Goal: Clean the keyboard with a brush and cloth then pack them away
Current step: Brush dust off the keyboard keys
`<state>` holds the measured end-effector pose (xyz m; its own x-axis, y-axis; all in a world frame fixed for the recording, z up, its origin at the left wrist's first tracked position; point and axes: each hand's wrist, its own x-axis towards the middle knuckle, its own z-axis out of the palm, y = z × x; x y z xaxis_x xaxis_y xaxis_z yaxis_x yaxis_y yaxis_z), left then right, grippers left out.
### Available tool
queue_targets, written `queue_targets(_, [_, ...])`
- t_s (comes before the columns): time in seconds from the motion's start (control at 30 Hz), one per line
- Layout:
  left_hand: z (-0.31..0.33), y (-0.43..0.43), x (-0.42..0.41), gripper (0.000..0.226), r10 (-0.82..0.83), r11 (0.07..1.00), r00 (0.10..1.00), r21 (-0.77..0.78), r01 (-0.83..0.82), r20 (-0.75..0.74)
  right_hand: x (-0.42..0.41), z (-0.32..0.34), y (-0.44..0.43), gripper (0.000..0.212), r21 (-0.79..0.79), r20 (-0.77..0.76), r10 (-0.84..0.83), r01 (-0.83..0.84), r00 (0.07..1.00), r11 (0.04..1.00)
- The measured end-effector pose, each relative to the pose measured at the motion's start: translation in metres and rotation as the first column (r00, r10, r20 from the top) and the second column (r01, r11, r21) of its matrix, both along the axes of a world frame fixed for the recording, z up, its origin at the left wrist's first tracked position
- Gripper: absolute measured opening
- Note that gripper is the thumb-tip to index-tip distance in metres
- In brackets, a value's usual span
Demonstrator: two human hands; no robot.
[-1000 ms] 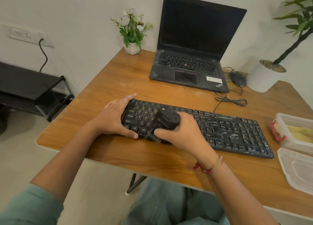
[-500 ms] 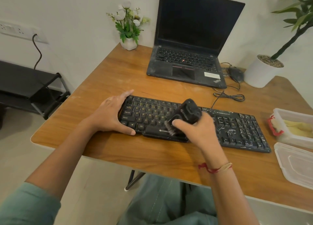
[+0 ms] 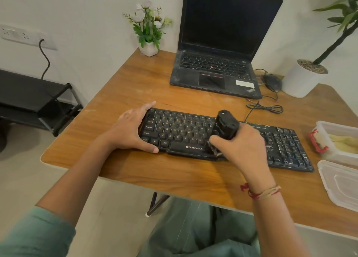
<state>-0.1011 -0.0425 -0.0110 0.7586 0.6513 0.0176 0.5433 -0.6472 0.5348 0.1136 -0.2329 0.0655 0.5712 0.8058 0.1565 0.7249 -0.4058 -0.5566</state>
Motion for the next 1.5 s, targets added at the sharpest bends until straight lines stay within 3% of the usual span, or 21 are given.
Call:
queue_targets(0.03, [0.001, 0.0, 0.0, 0.135, 0.0, 1.0, 1.0, -0.003, 0.0, -0.002, -0.007, 0.0, 0.003, 0.03, -0.019, -0.015, 0.076, -0.076, 0.997, 0.997])
queue_targets(0.1, [0.002, -0.001, 0.0, 0.135, 0.003, 1.0, 1.0, -0.013, -0.003, -0.003, -0.021, -0.007, 0.01, 0.024, -0.06, -0.192, 0.177, -0.192, 0.965, 0.98])
queue_targets(0.17, [0.002, -0.001, -0.001, 0.135, 0.008, 1.0, 1.0, -0.02, -0.008, -0.006, -0.014, -0.012, 0.012, 0.019, -0.063, -0.338, 0.113, -0.142, 0.934, 0.988])
queue_targets(0.27, [0.002, -0.002, -0.001, 0.137, 0.013, 0.999, 1.0, -0.031, -0.013, -0.009, 0.015, -0.003, 0.004, 0.025, -0.08, -0.162, -0.056, 0.043, 0.985, 0.996])
queue_targets(0.33, [0.002, -0.002, -0.001, 0.135, 0.014, 0.999, 1.0, -0.033, -0.014, -0.005, 0.021, -0.001, -0.001, 0.026, -0.062, -0.065, -0.056, 0.052, 0.996, 0.997])
queue_targets(0.37, [0.002, -0.002, -0.001, 0.135, 0.014, 0.999, 1.0, -0.033, -0.014, -0.002, 0.015, 0.0, -0.001, 0.025, -0.058, -0.075, -0.009, 0.005, 0.997, 0.998])
queue_targets(0.5, [0.002, -0.002, 0.0, 0.136, 0.017, 1.0, 1.0, -0.024, -0.017, 0.005, -0.015, -0.013, 0.004, 0.032, -0.087, -0.37, 0.226, -0.276, 0.901, 0.957])
queue_targets(0.7, [0.004, -0.004, -0.001, 0.135, 0.015, 1.0, 1.0, -0.016, -0.015, 0.005, 0.019, 0.001, -0.001, 0.028, -0.155, -0.256, 0.148, -0.192, 0.955, 0.969])
queue_targets(0.8, [0.005, -0.004, -0.001, 0.135, 0.015, 1.0, 1.0, -0.026, -0.014, 0.012, 0.013, 0.001, 0.003, 0.025, -0.103, -0.183, 0.134, -0.154, 0.974, 0.983])
queue_targets(0.97, [0.005, -0.004, 0.0, 0.136, 0.012, 0.999, 1.0, -0.033, -0.012, 0.014, -0.007, -0.011, 0.011, 0.024, -0.029, -0.337, 0.364, -0.396, 0.868, 0.918])
queue_targets(1.07, [0.004, -0.004, 0.0, 0.135, 0.012, 0.999, 1.0, -0.032, -0.012, 0.017, 0.02, -0.006, 0.004, 0.021, -0.074, -0.308, 0.26, -0.295, 0.915, 0.952])
queue_targets(1.2, [0.003, -0.003, 0.0, 0.135, 0.014, 0.999, 1.0, -0.033, -0.013, 0.011, 0.02, 0.002, 0.004, 0.028, -0.089, -0.105, 0.159, -0.168, 0.982, 0.982])
queue_targets(1.37, [0.001, -0.001, -0.001, 0.137, 0.007, 0.999, 1.0, -0.042, -0.006, 0.015, -0.033, -0.016, 0.023, 0.018, -0.024, -0.328, 0.303, -0.328, 0.895, 0.944])
queue_targets(1.43, [0.001, -0.001, -0.001, 0.137, 0.008, 0.999, 1.0, -0.048, -0.008, 0.016, -0.025, -0.016, 0.022, 0.019, -0.021, -0.364, 0.241, -0.266, 0.9, 0.964])
queue_targets(1.5, [0.001, -0.001, -0.001, 0.136, 0.012, 0.999, 1.0, -0.043, -0.011, 0.015, -0.002, -0.012, 0.016, 0.022, -0.032, -0.281, 0.13, -0.145, 0.951, 0.989])
